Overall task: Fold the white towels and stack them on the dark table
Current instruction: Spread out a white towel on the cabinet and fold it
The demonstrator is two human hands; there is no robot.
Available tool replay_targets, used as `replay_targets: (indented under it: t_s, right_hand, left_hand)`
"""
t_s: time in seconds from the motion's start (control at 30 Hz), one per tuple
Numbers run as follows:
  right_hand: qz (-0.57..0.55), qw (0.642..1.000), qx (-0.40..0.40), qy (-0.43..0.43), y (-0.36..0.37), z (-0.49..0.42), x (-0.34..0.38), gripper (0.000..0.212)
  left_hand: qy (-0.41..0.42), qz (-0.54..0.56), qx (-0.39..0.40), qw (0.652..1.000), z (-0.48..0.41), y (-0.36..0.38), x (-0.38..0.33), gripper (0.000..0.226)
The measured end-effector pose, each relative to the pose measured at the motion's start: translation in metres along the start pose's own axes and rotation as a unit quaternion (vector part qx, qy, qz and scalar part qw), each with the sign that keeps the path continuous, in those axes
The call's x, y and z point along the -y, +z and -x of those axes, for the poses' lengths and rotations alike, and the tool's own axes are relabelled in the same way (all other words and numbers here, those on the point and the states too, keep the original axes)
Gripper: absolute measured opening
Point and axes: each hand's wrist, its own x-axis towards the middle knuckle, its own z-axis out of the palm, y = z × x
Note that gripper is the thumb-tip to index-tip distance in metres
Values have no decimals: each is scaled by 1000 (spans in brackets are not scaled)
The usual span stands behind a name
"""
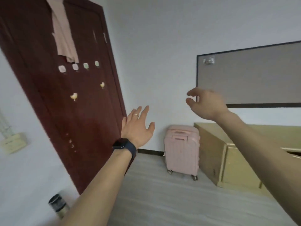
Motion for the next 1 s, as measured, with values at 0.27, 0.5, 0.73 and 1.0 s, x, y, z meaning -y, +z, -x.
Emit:
replay_targets:
  t_s: [0.27, 0.5, 0.73, 1.0]
  right_hand:
    - [146, 982, -53, 108, -81, -33, -248, 35]
    - [226, 947, -55, 222, -129, -64, -459, 37]
    - [280, 903, -48, 321, -197, -69, -653, 38]
    - [273, 891, -24, 361, -266, -112, -890, 40]
  left_hand:
    - [151, 86, 60, 983, -148, 153, -215, 64]
    - [232, 125, 117, 958, -256, 292, -401, 64]
    - [296, 143, 171, 929, -326, 406, -590, 63]
    - [304, 128, 211, 920, -391, 531, -790, 63]
